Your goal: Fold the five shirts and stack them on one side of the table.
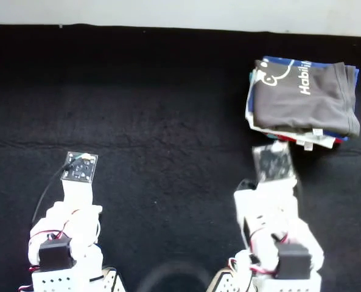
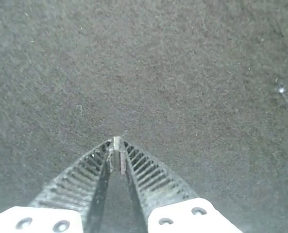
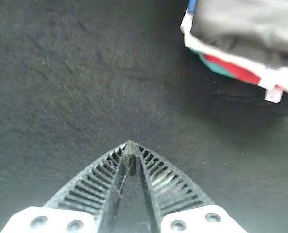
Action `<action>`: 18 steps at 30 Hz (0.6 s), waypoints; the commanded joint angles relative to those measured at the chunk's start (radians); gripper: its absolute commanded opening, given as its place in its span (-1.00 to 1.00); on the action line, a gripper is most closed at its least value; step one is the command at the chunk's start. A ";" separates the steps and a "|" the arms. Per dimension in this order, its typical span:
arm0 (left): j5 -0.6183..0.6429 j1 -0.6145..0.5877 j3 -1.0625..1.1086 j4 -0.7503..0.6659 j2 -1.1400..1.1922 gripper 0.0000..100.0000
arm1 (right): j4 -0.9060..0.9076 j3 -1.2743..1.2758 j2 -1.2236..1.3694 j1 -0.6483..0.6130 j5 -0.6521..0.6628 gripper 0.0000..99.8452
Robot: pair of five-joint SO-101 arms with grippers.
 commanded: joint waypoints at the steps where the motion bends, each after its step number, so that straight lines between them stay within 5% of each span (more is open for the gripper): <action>1: 0.110 0.025 -0.002 0.011 -0.005 -0.98 | -0.013 0.202 -0.176 0.007 0.003 -0.98; 7: 0.339 0.128 -0.002 0.011 -0.005 -0.98 | -0.008 0.283 -0.130 0.010 0.003 -0.98; 18: 0.342 0.153 0.015 -0.005 -0.005 -0.98 | -0.096 0.604 -0.143 0.012 0.003 -0.99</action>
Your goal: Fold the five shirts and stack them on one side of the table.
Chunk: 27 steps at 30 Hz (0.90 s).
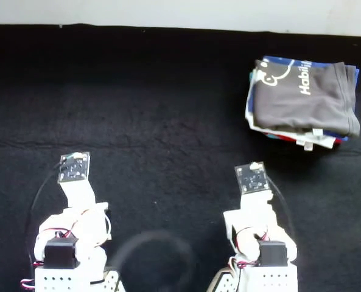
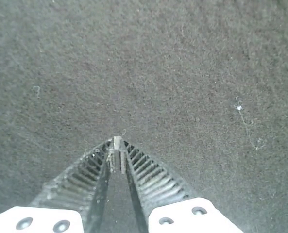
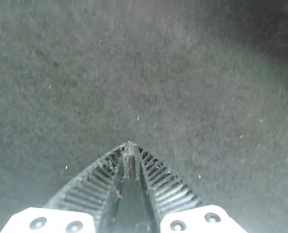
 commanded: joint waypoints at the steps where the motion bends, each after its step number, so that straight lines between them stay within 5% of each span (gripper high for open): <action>1: 0.009 0.015 -0.002 -0.011 -0.005 -0.98 | -0.027 0.142 0.002 0.012 0.003 -0.99; 9: 0.006 0.016 0.067 -0.109 -0.004 -0.98 | -0.036 0.128 -0.007 0.010 -0.003 -0.99; 16: -0.103 0.019 0.189 -0.138 -0.004 -0.98 | -0.027 0.134 -0.007 0.012 -0.272 -0.99; 27: -0.106 0.019 0.189 -0.103 -0.004 -0.98 | -0.024 0.133 -0.005 0.012 -0.272 -0.99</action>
